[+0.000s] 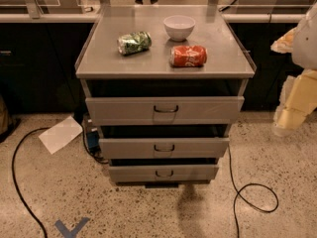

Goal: Open middle drawer

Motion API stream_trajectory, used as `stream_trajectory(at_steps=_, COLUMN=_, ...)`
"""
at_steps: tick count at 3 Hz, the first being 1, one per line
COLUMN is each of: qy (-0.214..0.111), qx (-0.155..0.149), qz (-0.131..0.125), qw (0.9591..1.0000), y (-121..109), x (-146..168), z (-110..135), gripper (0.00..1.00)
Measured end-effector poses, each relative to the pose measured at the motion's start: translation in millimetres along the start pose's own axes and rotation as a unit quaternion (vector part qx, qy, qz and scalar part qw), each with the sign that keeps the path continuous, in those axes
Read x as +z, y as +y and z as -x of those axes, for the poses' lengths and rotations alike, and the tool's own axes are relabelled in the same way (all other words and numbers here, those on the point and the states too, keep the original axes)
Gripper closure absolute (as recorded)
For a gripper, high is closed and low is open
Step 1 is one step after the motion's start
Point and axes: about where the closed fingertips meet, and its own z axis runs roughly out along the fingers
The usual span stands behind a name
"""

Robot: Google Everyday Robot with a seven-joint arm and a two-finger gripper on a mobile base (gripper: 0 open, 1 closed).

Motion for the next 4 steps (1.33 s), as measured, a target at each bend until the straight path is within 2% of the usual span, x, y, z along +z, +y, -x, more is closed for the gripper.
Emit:
stream_trajectory(at_steps=1, qy=-0.003, qx=0.0, qz=-0.006, qw=1.0, y=-0.2, x=-0.9, z=0.9, gripper=0.0)
stream_trajectory(at_steps=2, qy=-0.031, qx=-0.003, qz=-0.002, qw=0.9995, y=6.8, x=20.9, z=0.7, gripper=0.0)
stream_trajectory(at_steps=3, qy=-0.071, qx=-0.001, qz=0.014, qw=0.9974, y=26.3, x=74.5, z=0.4, gripper=0.0)
stream_trajectory(at_steps=4, qy=-0.098, qx=0.003, qz=0.026, qw=0.9948, y=42.2, x=126.7, z=-1.6, gripper=0.0)
